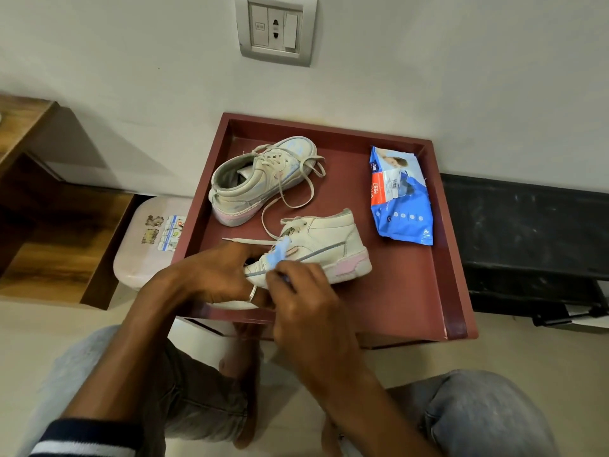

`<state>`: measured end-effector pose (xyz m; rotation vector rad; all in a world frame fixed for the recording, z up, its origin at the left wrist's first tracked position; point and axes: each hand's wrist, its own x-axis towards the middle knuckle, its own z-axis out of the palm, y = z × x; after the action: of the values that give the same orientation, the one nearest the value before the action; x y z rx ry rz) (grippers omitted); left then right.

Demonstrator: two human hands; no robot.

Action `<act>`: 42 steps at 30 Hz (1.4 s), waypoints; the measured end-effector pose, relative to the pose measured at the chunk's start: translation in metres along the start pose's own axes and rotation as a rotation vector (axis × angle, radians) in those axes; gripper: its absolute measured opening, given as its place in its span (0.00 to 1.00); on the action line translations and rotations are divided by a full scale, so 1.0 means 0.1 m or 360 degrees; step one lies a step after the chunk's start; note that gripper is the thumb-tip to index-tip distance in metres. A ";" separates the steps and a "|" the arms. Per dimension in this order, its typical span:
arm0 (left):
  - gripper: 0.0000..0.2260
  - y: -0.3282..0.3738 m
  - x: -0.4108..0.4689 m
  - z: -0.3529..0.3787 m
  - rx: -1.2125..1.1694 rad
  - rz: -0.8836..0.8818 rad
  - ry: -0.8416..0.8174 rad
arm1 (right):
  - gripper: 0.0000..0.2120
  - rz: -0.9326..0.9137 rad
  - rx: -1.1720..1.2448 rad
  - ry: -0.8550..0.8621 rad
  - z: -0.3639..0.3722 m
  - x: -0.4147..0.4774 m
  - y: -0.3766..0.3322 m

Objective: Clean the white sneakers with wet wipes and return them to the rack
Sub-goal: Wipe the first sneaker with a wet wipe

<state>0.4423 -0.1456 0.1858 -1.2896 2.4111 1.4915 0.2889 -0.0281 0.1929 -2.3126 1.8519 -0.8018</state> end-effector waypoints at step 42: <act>0.35 -0.08 -0.16 -0.10 -0.0048 0.0080 -0.0051 | 0.09 0.0712 -0.0005 0.0150 -0.26 0.30 0.95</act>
<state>0.4618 -0.1450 0.1915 -1.2094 2.4282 1.5546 0.1975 -0.0749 0.1912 -1.7747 2.2843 -0.8473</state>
